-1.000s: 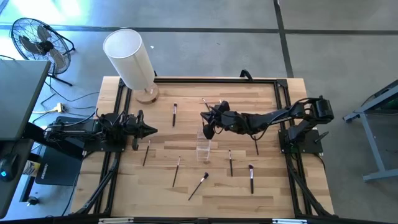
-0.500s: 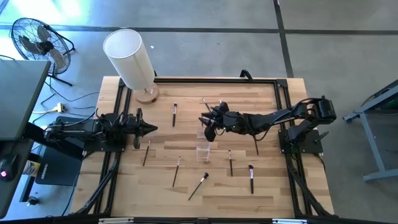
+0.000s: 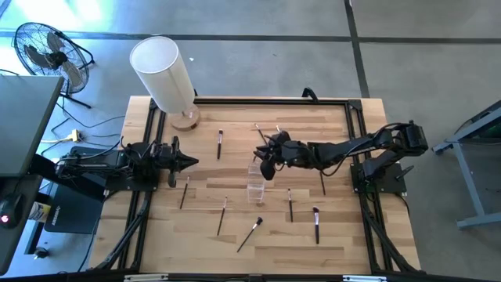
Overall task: Pick & Place Makeup Brushes
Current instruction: Put the eyeshadow brush into the transparent organizer
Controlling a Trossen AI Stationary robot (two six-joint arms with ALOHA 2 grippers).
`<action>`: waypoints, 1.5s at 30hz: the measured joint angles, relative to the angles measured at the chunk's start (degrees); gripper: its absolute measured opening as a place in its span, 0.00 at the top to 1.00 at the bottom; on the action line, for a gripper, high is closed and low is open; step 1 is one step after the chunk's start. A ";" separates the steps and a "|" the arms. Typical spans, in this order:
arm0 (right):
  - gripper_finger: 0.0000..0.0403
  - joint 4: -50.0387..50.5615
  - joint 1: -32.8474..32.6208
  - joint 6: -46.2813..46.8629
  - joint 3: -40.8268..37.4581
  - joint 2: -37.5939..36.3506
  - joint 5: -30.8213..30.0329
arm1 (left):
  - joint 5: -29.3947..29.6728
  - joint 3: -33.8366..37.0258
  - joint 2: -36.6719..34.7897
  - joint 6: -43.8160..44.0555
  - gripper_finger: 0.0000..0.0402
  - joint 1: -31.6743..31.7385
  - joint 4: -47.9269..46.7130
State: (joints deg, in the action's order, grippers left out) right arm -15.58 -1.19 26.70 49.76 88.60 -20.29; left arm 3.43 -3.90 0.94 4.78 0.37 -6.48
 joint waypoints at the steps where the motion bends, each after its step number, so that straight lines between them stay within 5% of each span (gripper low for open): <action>1: 0.78 1.26 0.00 0.81 0.00 0.02 0.19 | -0.01 0.00 0.01 -0.01 1.00 0.00 0.00; 15: 0.58 9.27 0.44 2.95 0.02 0.07 6.89 | 0.05 0.00 0.00 0.00 1.00 -0.01 0.11; 25: 0.41 17.71 0.44 1.33 0.02 0.07 4.60 | 0.05 0.00 0.00 0.01 1.00 0.00 0.13; 35: 0.43 9.46 0.44 -1.27 0.09 -5.10 1.33 | 0.17 0.00 0.01 0.06 1.00 -0.01 0.35; 39: 0.46 14.26 0.44 4.21 0.09 -9.63 1.36 | 2.41 0.00 0.01 3.28 0.97 -0.01 0.46; 45: 0.55 30.98 0.44 19.68 0.09 -16.14 1.50 | 7.15 0.00 0.05 13.95 0.77 -0.01 0.89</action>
State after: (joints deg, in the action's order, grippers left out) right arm 15.40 -0.75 46.38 49.84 72.46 -18.79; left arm 10.58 -3.90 0.99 18.72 0.36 -5.59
